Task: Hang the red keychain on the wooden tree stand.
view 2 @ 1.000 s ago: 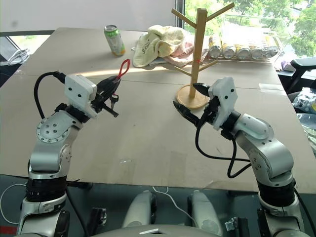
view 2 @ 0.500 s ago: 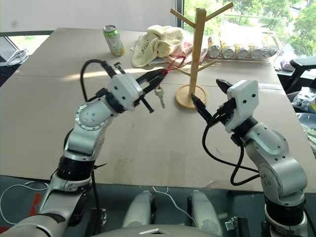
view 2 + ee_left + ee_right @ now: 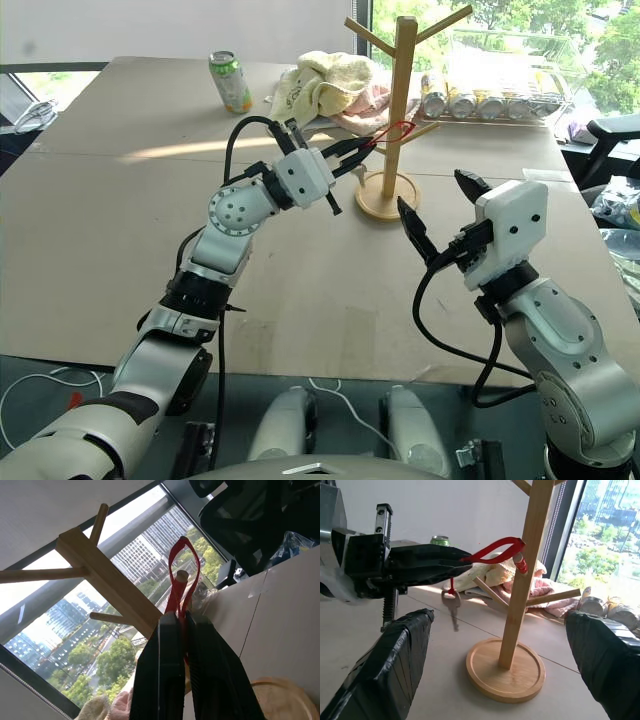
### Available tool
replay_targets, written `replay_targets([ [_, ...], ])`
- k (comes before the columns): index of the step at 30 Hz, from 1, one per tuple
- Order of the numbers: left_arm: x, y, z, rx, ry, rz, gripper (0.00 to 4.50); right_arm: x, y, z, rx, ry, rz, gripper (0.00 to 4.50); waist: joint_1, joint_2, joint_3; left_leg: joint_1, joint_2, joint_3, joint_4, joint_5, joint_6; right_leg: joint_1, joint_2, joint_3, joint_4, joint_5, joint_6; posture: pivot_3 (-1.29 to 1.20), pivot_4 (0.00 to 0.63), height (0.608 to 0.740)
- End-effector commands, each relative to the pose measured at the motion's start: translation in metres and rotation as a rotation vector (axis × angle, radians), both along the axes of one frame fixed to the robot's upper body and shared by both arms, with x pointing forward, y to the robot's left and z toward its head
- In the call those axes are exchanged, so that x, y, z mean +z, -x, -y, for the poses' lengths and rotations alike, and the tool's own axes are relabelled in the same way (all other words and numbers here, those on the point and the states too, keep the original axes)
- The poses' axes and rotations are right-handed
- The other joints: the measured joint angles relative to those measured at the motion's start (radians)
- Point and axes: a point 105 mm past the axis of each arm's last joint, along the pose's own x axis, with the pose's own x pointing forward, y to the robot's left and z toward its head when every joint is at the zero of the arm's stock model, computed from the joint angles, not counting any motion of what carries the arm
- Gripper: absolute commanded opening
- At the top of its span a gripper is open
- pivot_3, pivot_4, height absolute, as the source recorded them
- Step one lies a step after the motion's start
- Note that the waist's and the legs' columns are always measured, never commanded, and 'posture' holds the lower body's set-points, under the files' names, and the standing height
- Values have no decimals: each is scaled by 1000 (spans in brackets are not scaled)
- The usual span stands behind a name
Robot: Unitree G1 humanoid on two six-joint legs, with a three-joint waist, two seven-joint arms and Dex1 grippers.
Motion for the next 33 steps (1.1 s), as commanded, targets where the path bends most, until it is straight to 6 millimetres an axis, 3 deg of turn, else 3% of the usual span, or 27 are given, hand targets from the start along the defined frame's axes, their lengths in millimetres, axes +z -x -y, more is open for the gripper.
replay_targets([
  [1,10,3,9,-30,3,74,68,12,7,-4,9,1,51,4500,0,0,0,0,0,0,0,0,0,0,0,0,0,0,0,0,150,733],
  [23,17,-10,8,31,-3,117,68,12,1,-5,7,-5,49,4500,0,0,0,0,0,0,0,0,0,0,0,0,0,0,0,0,150,733],
  [33,22,-7,10,16,21,128,68,16,0,-7,3,-14,52,4500,0,0,0,0,0,-1,0,0,0,0,0,0,0,0,0,0,150,733],
])
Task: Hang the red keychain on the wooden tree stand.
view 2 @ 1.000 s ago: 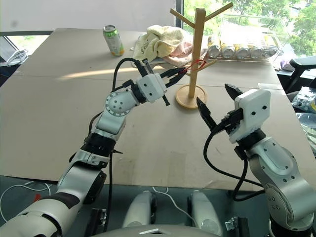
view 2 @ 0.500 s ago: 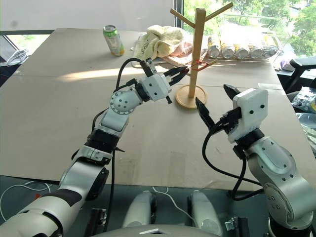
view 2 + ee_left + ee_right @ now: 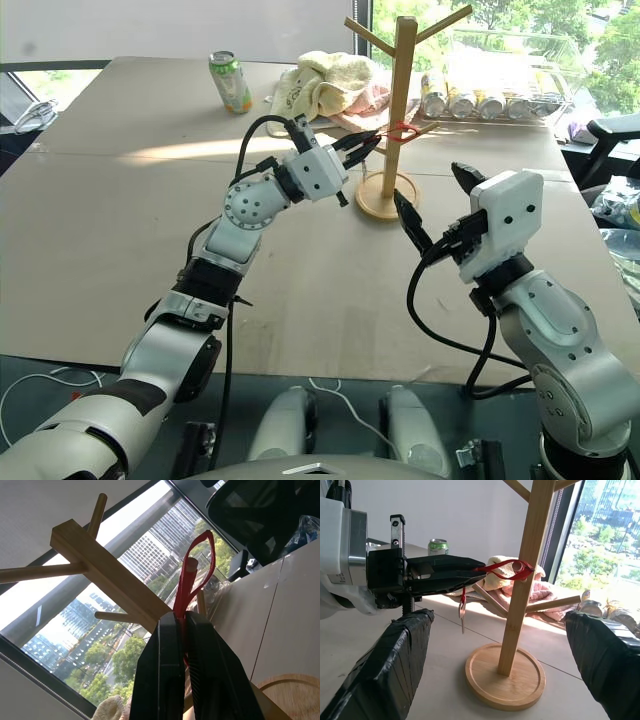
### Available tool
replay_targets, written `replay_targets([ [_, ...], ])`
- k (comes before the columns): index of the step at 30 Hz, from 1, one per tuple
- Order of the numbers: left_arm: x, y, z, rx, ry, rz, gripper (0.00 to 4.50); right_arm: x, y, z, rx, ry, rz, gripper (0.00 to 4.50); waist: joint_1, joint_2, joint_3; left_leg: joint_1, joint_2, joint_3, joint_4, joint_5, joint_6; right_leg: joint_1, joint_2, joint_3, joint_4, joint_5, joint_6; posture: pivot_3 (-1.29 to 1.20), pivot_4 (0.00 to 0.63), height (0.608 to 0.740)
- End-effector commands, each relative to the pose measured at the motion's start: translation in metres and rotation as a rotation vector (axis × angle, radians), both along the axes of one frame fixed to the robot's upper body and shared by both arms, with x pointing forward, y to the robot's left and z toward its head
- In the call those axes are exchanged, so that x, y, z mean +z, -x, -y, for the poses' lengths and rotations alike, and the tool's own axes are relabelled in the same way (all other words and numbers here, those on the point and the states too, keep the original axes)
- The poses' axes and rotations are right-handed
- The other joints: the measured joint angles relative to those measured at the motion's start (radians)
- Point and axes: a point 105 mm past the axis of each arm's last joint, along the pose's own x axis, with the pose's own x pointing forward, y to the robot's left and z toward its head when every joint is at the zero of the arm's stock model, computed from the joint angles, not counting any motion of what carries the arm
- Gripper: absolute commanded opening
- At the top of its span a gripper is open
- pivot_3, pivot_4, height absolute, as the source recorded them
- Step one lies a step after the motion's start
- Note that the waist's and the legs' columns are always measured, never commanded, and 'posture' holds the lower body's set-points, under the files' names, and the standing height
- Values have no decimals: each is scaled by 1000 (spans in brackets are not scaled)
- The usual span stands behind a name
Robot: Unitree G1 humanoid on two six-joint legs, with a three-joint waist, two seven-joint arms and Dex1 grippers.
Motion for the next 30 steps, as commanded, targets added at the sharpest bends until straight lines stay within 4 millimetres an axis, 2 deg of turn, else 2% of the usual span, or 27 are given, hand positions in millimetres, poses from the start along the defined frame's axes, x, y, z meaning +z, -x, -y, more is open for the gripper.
replay_targets([
  [1,22,8,5,-40,39,73,68,10,5,-3,8,-8,49,4500,0,0,0,0,0,0,0,0,0,0,0,0,0,0,0,0,150,733],
  [10,26,7,5,-35,52,68,68,10,3,-3,1,-13,45,4500,0,0,0,0,0,0,0,0,0,0,0,0,0,0,0,0,150,733],
  [24,4,-8,3,48,-68,5,68,9,1,-2,-2,-23,36,4500,0,0,0,0,0,0,0,0,0,0,0,0,0,0,0,0,150,733],
  [29,4,-10,1,62,-64,-6,68,8,1,-3,-3,-25,35,4500,0,0,0,0,0,0,0,0,0,0,0,0,0,0,0,0,150,733],
  [30,5,-10,1,60,-57,-8,374,8,1,-3,-3,-26,35,4500,0,0,0,0,0,0,0,0,0,0,0,0,0,0,0,0,150,733],
])
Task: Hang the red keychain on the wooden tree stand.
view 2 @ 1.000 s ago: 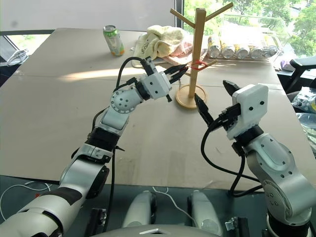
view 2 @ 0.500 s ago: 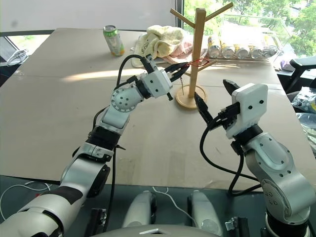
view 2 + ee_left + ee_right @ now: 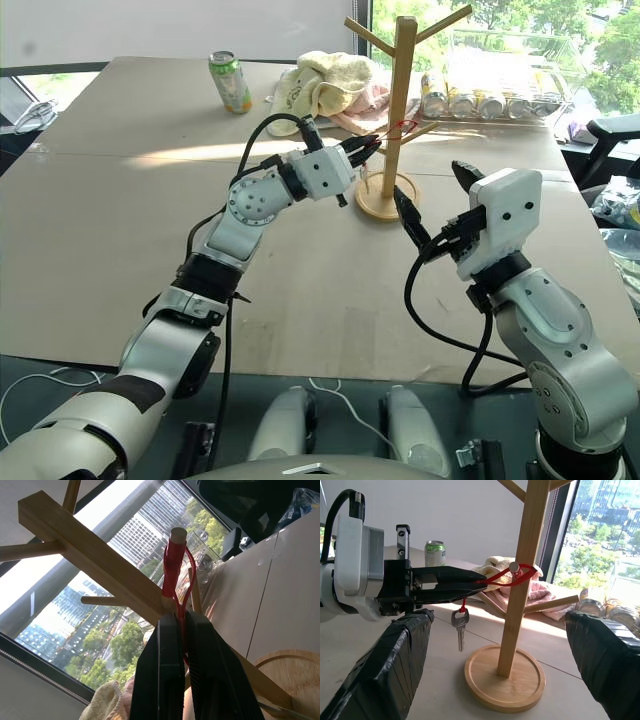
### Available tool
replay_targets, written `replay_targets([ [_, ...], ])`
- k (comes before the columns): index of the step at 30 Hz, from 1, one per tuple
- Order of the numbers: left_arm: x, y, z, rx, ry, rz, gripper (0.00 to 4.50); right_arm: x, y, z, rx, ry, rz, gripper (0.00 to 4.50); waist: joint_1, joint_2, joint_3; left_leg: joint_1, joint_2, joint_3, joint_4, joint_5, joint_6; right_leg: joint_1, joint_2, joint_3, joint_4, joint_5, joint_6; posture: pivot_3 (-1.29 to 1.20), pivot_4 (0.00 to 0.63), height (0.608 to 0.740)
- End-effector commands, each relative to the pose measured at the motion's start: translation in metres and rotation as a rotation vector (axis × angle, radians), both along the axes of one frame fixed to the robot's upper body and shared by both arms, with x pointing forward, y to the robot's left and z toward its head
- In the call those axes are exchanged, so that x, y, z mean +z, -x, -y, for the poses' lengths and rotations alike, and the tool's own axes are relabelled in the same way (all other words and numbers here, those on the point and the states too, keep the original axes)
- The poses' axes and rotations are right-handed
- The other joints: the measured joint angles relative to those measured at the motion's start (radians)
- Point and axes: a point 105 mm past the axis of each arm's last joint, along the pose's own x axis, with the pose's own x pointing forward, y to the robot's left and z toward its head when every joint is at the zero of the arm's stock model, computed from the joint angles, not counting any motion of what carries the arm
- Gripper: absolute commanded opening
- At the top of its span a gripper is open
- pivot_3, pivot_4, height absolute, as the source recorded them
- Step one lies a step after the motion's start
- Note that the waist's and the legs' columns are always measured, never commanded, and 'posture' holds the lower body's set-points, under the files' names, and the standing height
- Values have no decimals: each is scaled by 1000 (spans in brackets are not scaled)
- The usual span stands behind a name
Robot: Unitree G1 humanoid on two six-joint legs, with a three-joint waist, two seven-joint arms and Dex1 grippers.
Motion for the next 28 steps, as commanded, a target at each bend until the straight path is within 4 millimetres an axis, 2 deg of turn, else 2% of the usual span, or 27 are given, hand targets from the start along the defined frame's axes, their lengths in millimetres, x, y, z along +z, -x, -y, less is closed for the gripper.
replay_targets([
  [1,13,1,0,-8,30,20,698,8,4,-2,8,-5,41,4500,0,0,0,0,0,0,0,0,0,0,0,0,0,0,0,0,150,733],
  [2,14,1,0,-13,35,17,880,8,4,-2,8,-5,41,4500,0,0,0,0,0,0,0,0,0,0,0,0,0,0,0,0,150,733],
  [3,14,2,0,-17,39,15,1293,8,4,-2,8,-6,41,4500,0,0,0,0,0,0,0,0,0,0,0,0,0,0,0,0,150,733],
  [8,17,6,-2,-42,62,11,3693,8,2,-3,10,-6,40,4500,0,0,0,0,0,0,0,0,0,0,0,0,0,0,0,0,150,733],
  [9,17,8,-4,-53,64,8,3943,8,2,-3,11,-7,38,4500,-1,0,0,0,0,0,0,0,0,0,0,0,0,0,0,0,150,733],
  [10,17,9,-7,-57,64,3,4447,8,1,-3,13,-7,36,4500,-1,0,0,0,0,0,0,0,0,0,0,0,0,0,0,0,150,733],
  [12,15,10,-19,-55,68,-45,4447,7,0,-3,20,2,31,4500,-2,0,0,0,0,0,0,0,0,0,0,0,0,0,0,0,150,733],
  [15,5,12,-51,-44,81,-237,4447,4,-6,2,53,69,13,4500,-14,0,0,1,0,0,0,0,0,0,0,0,1,0,0,0,150,733],
  [19,-4,29,-106,-24,79,-585,4447,1,-20,20,121,188,-47,4500,-32,1,0,1,1,0,1,0,0,0,0,0,2,0,0,0,150,733],
  [23,5,53,-154,50,55,-768,4447,-6,-25,34,227,279,-153,4500,-28,1,1,0,1,-2,1,0,0,0,0,-2,1,0,0,0,150,733],
  [26,23,59,-194,122,201,-870,4447,-15,-25,45,297,336,-249,4500,-22,1,1,0,1,-2,1,0,0,1,0,-3,0,0,0,0,150,733],
  [28,27,61,-208,155,234,-877,4447,-16,-27,50,312,336,-272,4500,-22,1,1,1,1,-2,1,0,0,2,-1,-4,0,-1,1,0,150,733],
])
